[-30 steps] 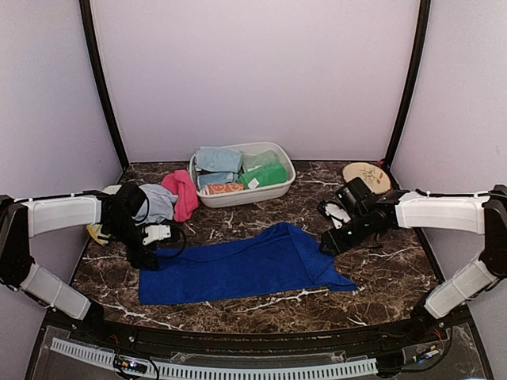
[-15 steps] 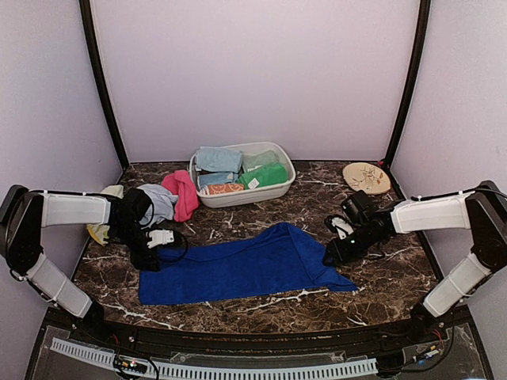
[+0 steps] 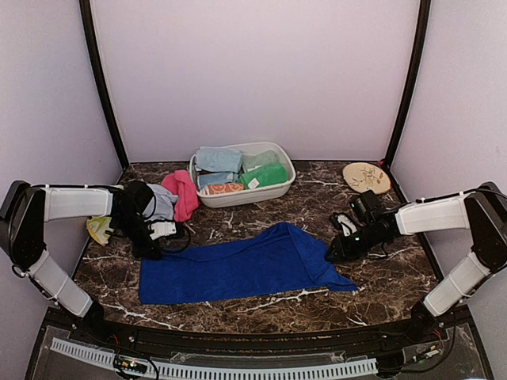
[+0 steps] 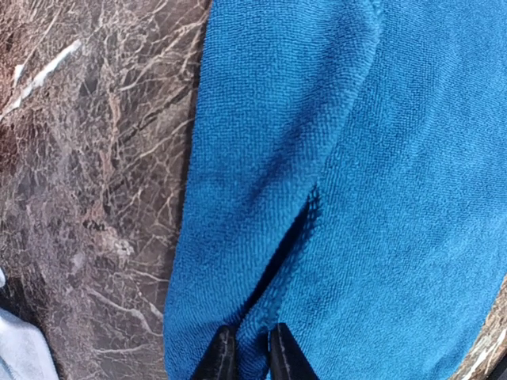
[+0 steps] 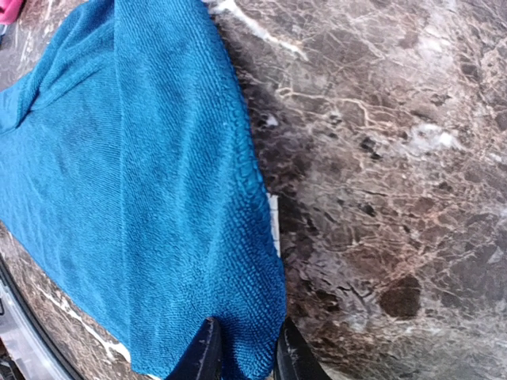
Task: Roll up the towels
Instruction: Pick up the towel from the center of the board.
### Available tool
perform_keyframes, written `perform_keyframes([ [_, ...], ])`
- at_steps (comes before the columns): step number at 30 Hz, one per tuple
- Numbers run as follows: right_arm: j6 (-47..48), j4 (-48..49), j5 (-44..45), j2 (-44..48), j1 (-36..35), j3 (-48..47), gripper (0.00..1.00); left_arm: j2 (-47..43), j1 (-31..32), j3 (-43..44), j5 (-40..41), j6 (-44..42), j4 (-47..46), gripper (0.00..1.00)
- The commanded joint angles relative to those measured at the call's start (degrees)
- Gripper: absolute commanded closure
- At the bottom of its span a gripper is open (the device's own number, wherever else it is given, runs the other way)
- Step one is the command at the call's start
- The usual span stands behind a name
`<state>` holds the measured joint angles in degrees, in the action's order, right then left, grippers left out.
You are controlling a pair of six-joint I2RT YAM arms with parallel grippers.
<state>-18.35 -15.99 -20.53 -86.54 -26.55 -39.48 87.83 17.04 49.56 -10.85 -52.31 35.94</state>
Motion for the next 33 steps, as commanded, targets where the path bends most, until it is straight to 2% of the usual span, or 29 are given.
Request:
perform_keyframes([
  [1, -2.2, 4.2, -2.4, 0.9, 0.5, 0.7, 0.79, -1.4, 0.2, 0.8, -1.8, 0.4, 4.0, 0.82],
  [2, -2.6, 4.5, -2.6, 0.9, 0.6, 0.6, 0.81, -1.7, 0.2, 0.7, -1.8, 0.4, 4.1, 0.83],
  [6, -3.8, 5.5, -3.0, 1.1, 0.8, 0.6, 0.89, -2.8, 0.3, 0.0, -1.9, 0.2, 4.9, 1.0],
  [9, -4.2, 5.8, -3.0, 1.8, 1.0, 0.5, 1.0, -4.1, 0.3, 0.5, -1.8, 0.1, 5.8, 1.0],
  [20, -3.0, 3.0, -1.3, 7.0, 2.0, -1.9, 1.0, -7.4, 0.2, 8.3, -0.7, 0.6, 10.0, 1.0],
  [30, 3.7, -8.6, 5.2, 15.2, 2.9, -12.2, 1.0, -11.3, 0.1, 8.9, 7.5, 2.3, 6.9, 1.0],
  [33, 5.1, -10.7, 5.2, 19.6, 3.0, -13.3, 1.0, -14.0, -0.4, 9.7, 7.8, 3.0, 8.1, 1.0],
])
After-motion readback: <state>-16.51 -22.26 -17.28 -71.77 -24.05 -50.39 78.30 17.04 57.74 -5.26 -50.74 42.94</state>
